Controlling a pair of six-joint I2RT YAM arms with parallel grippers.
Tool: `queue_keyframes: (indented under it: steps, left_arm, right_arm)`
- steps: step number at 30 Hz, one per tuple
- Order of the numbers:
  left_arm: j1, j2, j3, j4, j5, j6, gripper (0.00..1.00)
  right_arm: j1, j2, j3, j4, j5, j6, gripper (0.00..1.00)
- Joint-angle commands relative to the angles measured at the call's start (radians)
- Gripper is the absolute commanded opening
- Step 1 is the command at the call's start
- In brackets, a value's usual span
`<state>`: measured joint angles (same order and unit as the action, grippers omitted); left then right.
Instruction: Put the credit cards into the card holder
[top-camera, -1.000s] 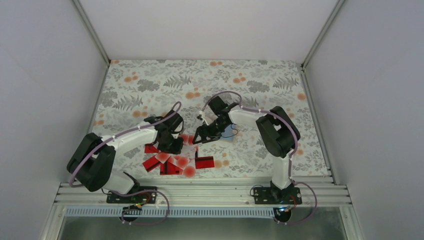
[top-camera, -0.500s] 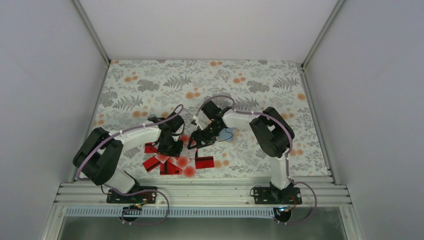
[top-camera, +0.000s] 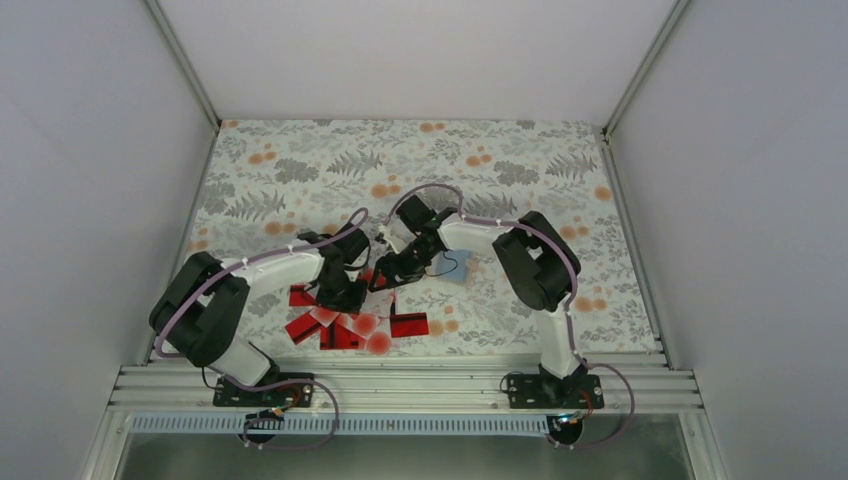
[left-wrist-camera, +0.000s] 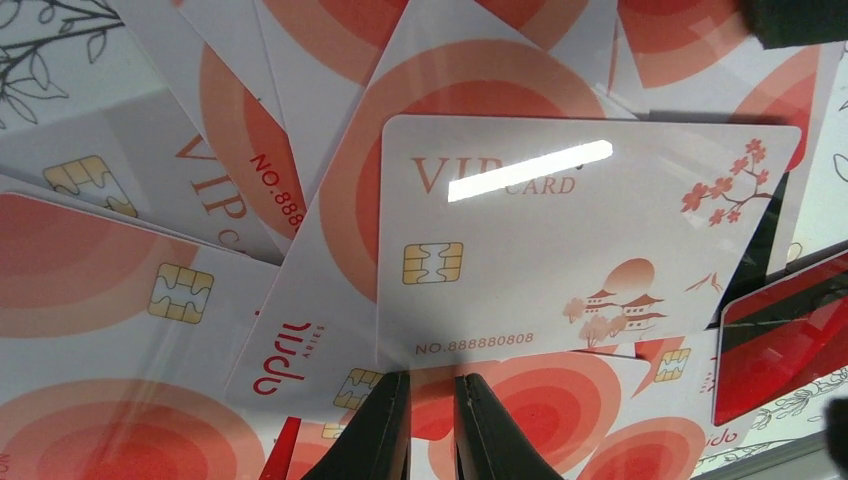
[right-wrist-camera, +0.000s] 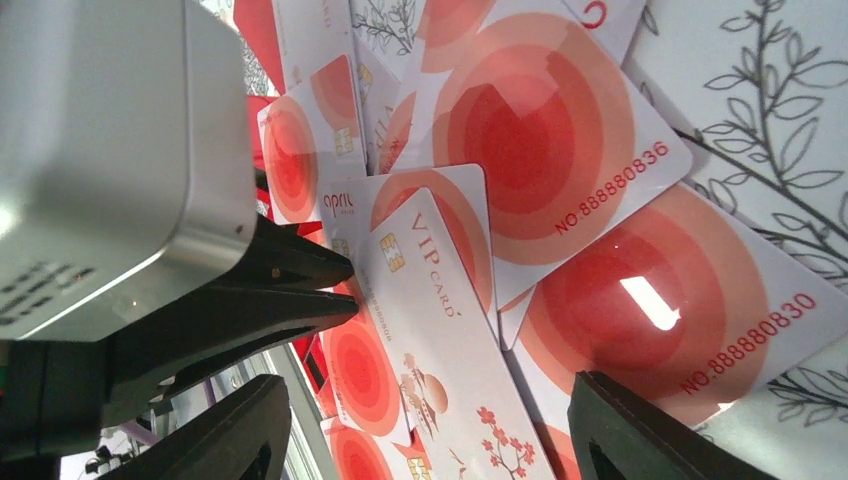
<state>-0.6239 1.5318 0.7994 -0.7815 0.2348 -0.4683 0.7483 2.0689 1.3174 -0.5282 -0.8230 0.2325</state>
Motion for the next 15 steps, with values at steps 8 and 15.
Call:
queue_keyframes:
  steps: [8,15]
  left_arm:
    - [0.003,0.051,0.002,0.103,-0.064,-0.011,0.14]
    - [-0.004,0.046,0.09,0.116,-0.075,-0.024,0.14]
  right_arm:
    - [0.031,0.001,-0.076,-0.072,-0.011,-0.049,0.71]
    - [0.03,0.005,-0.083,-0.072,-0.045,-0.018,0.71]
